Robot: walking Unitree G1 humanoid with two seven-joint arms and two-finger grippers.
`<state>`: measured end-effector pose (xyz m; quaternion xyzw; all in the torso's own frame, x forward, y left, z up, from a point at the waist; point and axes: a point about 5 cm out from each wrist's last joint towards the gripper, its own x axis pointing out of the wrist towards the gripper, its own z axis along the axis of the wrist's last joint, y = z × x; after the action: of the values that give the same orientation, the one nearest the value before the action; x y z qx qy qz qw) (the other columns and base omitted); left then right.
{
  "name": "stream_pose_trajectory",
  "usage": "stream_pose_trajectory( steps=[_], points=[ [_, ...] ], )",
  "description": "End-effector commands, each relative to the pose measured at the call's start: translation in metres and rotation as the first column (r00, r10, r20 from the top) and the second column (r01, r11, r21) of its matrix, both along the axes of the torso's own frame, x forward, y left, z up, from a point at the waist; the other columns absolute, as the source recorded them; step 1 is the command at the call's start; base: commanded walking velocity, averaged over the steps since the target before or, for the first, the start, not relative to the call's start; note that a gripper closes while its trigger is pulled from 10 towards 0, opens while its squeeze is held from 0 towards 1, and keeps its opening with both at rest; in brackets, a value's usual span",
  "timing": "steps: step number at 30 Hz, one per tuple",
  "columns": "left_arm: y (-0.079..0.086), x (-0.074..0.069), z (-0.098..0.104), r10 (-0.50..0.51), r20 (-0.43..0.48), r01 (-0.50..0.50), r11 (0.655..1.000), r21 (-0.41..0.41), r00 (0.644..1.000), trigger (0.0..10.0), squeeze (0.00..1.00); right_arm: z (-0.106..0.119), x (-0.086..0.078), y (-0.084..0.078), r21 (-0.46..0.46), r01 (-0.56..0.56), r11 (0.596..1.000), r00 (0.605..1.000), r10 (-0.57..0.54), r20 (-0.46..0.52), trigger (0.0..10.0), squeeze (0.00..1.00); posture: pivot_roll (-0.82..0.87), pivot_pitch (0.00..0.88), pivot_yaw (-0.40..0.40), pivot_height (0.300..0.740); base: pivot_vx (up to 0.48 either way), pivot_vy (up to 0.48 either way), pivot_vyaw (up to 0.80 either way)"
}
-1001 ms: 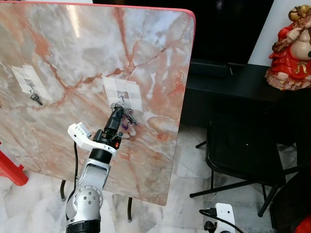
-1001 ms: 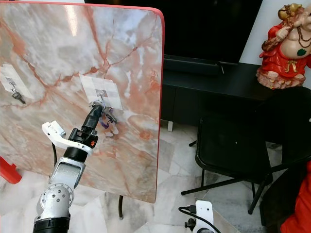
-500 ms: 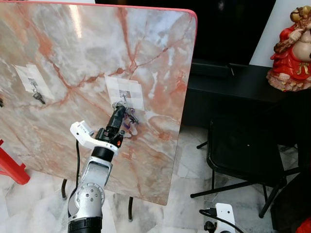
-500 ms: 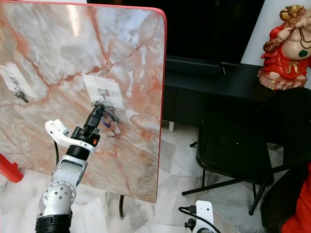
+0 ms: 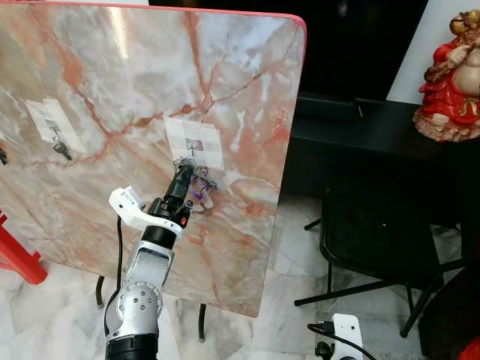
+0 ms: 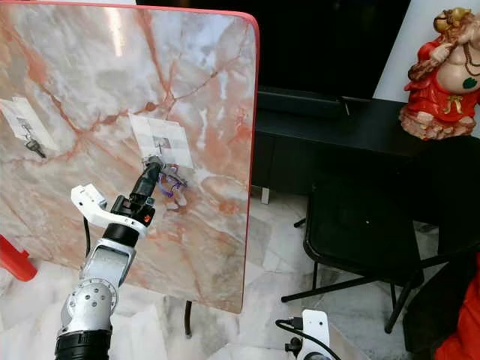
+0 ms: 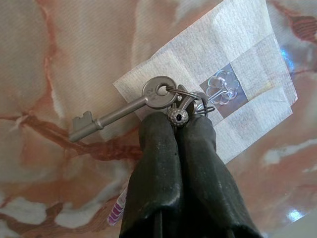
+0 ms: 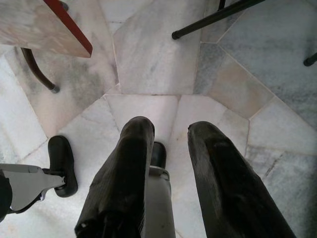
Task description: Hang keys on a hook
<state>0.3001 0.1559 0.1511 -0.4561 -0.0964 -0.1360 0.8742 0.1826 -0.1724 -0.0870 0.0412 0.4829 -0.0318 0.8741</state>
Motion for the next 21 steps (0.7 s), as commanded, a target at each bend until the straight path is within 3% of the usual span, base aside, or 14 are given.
stream_pose_trajectory(
  steps=[1,5,6,7,21],
  points=[
    [-0.0054,0.0058,0.0062,-0.005,-0.003,0.006,0.999,0.033,1.000,10.0,0.00,0.0004,0.0014,0.0014,-0.001,-0.007,1.000,1.000,0.007,-0.006,10.0,0.00,0.06,0.027,-0.013,0.740,0.000,0.000,0.00],
    [-0.0101,0.0055,0.0021,-0.026,-0.019,0.027,0.997,0.074,0.999,10.0,0.00,0.0004,0.0014,0.0014,-0.002,-0.008,1.000,1.000,0.008,-0.006,10.0,0.00,0.06,0.027,-0.013,0.740,0.000,0.000,0.00],
    [-0.0106,0.0053,0.0020,-0.029,-0.018,0.030,0.997,0.074,0.999,10.0,0.41,0.0004,0.0014,0.0014,-0.002,-0.008,1.000,1.000,0.008,-0.006,10.0,0.00,0.06,0.027,-0.013,0.740,0.000,0.000,0.00],
    [-0.0112,0.0052,0.0019,-0.031,-0.019,0.032,0.997,0.076,0.999,10.0,1.00,0.0004,0.0014,0.0013,-0.002,-0.008,1.000,1.000,0.008,-0.006,10.0,0.00,0.06,0.028,-0.012,0.740,0.000,0.000,0.00],
    [-0.0101,0.0033,0.0026,-0.030,-0.007,0.031,0.997,0.065,1.000,10.0,1.00,0.0005,0.0016,0.0013,-0.001,-0.007,1.000,1.000,0.007,-0.004,10.0,0.00,0.06,0.026,-0.011,0.740,0.000,0.000,0.00]
  ],
)
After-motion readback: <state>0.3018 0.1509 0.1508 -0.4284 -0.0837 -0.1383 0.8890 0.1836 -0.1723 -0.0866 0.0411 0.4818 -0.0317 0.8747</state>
